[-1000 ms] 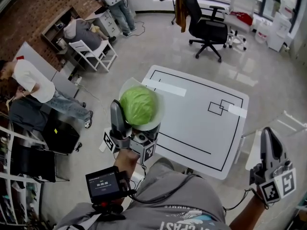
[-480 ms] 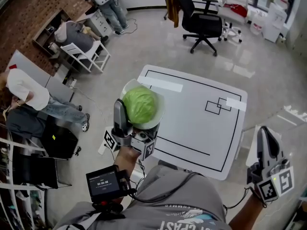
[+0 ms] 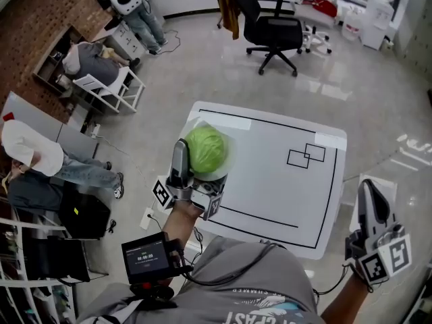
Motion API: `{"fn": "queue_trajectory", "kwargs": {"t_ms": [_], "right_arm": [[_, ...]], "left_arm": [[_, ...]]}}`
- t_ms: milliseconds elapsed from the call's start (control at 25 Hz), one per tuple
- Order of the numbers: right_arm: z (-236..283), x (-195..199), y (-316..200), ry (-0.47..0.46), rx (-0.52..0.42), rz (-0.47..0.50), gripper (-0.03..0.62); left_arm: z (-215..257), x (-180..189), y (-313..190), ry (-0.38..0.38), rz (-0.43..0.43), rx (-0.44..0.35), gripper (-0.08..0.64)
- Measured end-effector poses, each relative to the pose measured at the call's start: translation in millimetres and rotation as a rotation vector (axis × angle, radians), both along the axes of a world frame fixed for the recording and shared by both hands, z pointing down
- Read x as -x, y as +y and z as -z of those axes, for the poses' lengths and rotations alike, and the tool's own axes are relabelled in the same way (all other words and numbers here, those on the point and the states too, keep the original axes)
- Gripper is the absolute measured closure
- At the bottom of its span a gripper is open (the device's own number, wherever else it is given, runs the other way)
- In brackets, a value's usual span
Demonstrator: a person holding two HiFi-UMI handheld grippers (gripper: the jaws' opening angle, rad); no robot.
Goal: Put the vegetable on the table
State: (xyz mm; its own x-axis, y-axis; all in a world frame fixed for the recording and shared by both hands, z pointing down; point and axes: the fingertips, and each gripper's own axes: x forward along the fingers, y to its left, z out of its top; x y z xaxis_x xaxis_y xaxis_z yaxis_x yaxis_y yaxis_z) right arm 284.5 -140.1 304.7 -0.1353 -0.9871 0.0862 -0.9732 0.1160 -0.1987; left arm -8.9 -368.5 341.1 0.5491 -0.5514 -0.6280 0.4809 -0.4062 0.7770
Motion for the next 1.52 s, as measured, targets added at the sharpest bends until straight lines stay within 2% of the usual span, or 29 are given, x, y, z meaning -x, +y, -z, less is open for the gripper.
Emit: {"fn": "queue_trajectory", "kwargs": {"t_ms": [360, 720, 1160, 1520], "right_arm": [[-25, -7, -30, -0.038, 0.056, -0.032, 0.586], [-47, -12, -52, -0.061, 0.096, -0.049, 0.586], [-61, -12, -63, -0.071, 0.140, -0.061, 0.586], [-71, -12, -64, -0.079, 0.161, -0.055, 0.586]], "left_arm": [[-56, -35, -41, -0.074, -0.102, 0.056, 0.192], [-129, -61, -68, -0.161, -0.165, 0.142, 0.192], [-239, -71, -80, -0.367, -0.205, 0.279, 0.192], [-302, -77, -72, -0.522, -0.257, 0.338, 0.192]]}}
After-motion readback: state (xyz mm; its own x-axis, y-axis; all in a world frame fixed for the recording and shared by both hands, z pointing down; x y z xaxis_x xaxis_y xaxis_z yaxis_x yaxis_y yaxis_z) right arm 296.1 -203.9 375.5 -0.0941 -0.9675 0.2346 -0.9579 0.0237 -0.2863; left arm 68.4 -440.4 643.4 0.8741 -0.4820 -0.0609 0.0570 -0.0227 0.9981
